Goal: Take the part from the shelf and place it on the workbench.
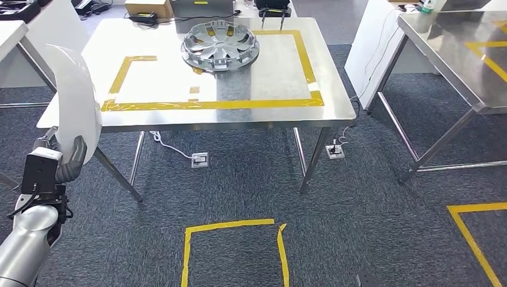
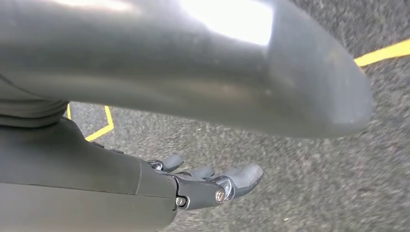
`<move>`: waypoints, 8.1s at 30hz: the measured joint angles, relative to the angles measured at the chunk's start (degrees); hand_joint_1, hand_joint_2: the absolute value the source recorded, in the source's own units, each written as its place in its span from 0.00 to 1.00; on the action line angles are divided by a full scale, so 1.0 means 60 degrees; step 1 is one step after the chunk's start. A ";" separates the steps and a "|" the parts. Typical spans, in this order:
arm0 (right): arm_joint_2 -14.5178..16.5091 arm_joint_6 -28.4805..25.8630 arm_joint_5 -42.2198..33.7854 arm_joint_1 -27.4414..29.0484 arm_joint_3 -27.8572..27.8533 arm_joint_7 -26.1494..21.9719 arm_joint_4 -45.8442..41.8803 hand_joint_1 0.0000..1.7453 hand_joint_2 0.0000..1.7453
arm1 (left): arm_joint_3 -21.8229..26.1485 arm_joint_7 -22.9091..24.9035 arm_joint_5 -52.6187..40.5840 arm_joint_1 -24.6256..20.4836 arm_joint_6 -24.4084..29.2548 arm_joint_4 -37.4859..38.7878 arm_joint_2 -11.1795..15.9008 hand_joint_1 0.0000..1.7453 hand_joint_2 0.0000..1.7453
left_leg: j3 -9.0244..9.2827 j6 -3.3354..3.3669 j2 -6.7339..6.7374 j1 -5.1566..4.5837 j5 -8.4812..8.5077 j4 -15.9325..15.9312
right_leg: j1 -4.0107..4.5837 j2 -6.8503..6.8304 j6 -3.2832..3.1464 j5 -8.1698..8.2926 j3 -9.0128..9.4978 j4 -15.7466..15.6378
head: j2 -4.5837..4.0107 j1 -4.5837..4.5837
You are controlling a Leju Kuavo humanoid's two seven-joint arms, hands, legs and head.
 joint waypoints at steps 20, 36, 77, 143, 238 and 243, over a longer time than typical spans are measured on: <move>0.0047 -0.0183 -0.0180 -0.0110 -0.0234 0.0308 0.0010 0.00 0.00 | -0.0016 0.0007 -0.0667 -0.0497 0.0441 0.0699 -0.0280 1.00 1.00 | 0.0416 -0.0447 -0.0079 0.0449 0.0300 -0.0726 | -0.0366 0.0115 0.0504 0.0804 0.0302 -0.1283 | 0.0000 0.0011; 0.0272 -0.0315 -0.0485 -0.0011 -0.0544 0.0200 0.0023 0.00 0.00 | -0.0394 0.0342 -0.1535 -0.0907 0.0471 0.0975 -0.1423 1.00 1.00 | -0.0953 -0.0272 0.0372 0.0074 -0.0451 0.1735 | -0.0120 0.0006 -0.0324 0.0613 0.1115 -0.1978 | 0.0000 -0.0121; 0.0245 -0.0127 -0.0010 -0.0034 -0.0560 0.0006 0.0032 0.00 0.00 | -0.0536 0.0797 -0.2882 -0.0605 0.0897 0.0496 -0.1925 1.00 1.00 | 0.0047 -0.0034 0.0341 0.0054 -0.0152 0.0005 | -0.0212 0.0002 0.0227 0.0332 0.1149 -0.1825 | 0.0000 -0.0097; 0.0168 0.0092 0.0291 0.0015 -0.0556 -0.0129 0.0036 0.00 0.00 | -0.0569 0.0995 -0.3200 -0.0646 0.1028 0.0844 -0.2022 1.00 1.00 | 0.0463 0.0084 0.0302 -0.0066 -0.0474 -0.0044 | -0.0032 0.0059 0.0081 0.0287 -0.0394 0.0049 | 0.0000 -0.0014; 0.0261 0.0136 0.0480 0.0080 -0.0553 -0.0413 0.0054 0.00 0.00 | -0.0722 0.1361 -0.3613 -0.0925 0.0602 0.1391 -0.2033 0.00 0.00 | 0.0317 0.0102 0.0482 -0.0116 -0.0217 -0.0142 | -0.0051 0.0081 0.0165 0.0352 -0.0652 0.0251 | 0.0000 -0.0036; 0.0225 0.0106 0.0514 0.0042 -0.0553 -0.0410 0.0054 0.00 0.00 | -0.0723 0.1352 -0.3613 -0.0930 0.0619 0.1398 -0.2022 0.00 0.00 | -0.0248 -0.0148 0.0503 -0.0076 0.0097 0.0142 | -0.0076 0.0085 0.0127 0.0732 0.1250 -0.2028 | 0.0000 0.0013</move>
